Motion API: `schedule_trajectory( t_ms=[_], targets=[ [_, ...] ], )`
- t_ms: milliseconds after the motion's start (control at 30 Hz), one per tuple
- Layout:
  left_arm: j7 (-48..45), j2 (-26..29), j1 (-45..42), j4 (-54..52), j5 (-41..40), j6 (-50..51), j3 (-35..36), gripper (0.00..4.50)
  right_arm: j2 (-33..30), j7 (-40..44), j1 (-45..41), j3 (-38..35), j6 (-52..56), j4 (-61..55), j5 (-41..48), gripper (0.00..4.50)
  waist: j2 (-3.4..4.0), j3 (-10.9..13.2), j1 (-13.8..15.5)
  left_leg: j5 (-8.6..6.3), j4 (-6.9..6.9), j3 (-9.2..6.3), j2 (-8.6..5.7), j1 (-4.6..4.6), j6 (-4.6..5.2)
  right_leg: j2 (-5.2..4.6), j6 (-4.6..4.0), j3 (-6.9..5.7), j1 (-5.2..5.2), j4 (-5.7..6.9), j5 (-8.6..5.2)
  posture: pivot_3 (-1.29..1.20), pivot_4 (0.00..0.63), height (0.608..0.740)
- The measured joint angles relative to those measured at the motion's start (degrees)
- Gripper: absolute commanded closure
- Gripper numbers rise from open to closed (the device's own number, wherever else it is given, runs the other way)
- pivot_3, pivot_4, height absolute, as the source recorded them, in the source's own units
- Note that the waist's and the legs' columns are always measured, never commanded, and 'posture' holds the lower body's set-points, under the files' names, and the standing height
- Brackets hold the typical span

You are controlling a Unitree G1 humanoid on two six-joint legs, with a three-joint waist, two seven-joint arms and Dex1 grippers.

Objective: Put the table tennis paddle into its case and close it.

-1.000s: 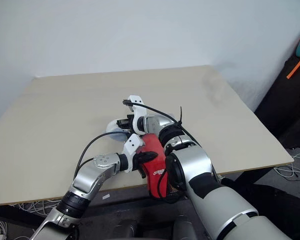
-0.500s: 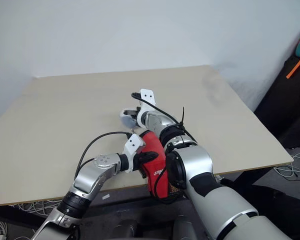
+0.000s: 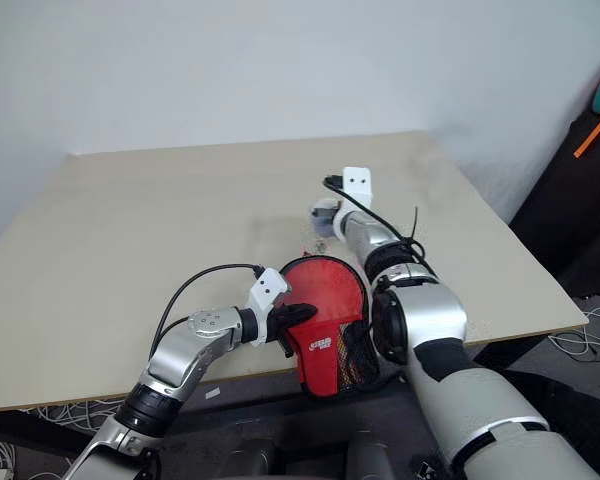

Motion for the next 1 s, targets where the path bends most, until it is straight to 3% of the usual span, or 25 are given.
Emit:
schedule_trajectory(
  t_ms=[333, 400, 667, 833, 1000],
  targets=[
    [0.02, -0.61, -0.46, 0.72, 0.01, -0.03, -0.02, 4.5, -10.73, 12.22, 6.57, 4.76, 6.55, -7.54, -1.5, 4.48, 0.07, -0.03, 0.11, 0.01, 0.04, 0.0, -0.07, -0.02, 0.04, -0.08, 0.02, -0.03, 0.08, -0.04, 0.0, 0.0, 0.0, 0.698],
    [-0.03, -0.81, -0.72, 1.05, 0.0, -0.06, -0.14, 4.5, -12.94, 16.05, 10.1, 6.23, 10.91, -15.04, -1.39, 4.48, 0.11, -0.04, 0.2, 0.01, 0.09, -0.02, -0.08, -0.06, 0.05, -0.09, 0.03, -0.05, 0.08, -0.04, -0.01, 0.0, 0.0, 0.698],
    [-0.47, -1.25, -1.0, 1.92, 0.01, -0.13, -0.28, 4.5, -24.11, 27.57, 31.42, 8.8, 38.4, -62.74, 5.96, 4.48, 0.33, -0.15, 1.55, -0.02, 0.21, 0.08, -0.07, -0.08, 0.12, -0.13, 0.35, -0.02, 0.1, -0.07, -0.2, 0.0, 0.0, 0.698],
    [-1.11, -1.45, -1.24, 2.36, -0.02, -0.21, -0.42, 4.5, -30.94, 32.13, 38.4, 8.76, 47.92, -79.26, 11.83, 4.48, 0.32, -0.18, 2.24, -0.06, 0.27, 0.16, -0.06, -0.09, 0.19, -0.15, 0.43, -0.01, 0.15, -0.14, -0.26, 0.0, 0.0, 0.698],
    [-1.69, -1.6, -1.34, 2.76, -0.01, -0.3, -0.47, 4.5, -37.51, 36.86, 43.39, 9.03, 50.63, -85.8, 16.05, 4.48, 0.3, -0.18, 3.12, -0.08, 0.35, 0.25, -0.04, -0.1, 0.21, -0.15, 0.43, 0.02, 0.15, -0.16, -0.27, 0.0, 0.0, 0.698]
  ],
)
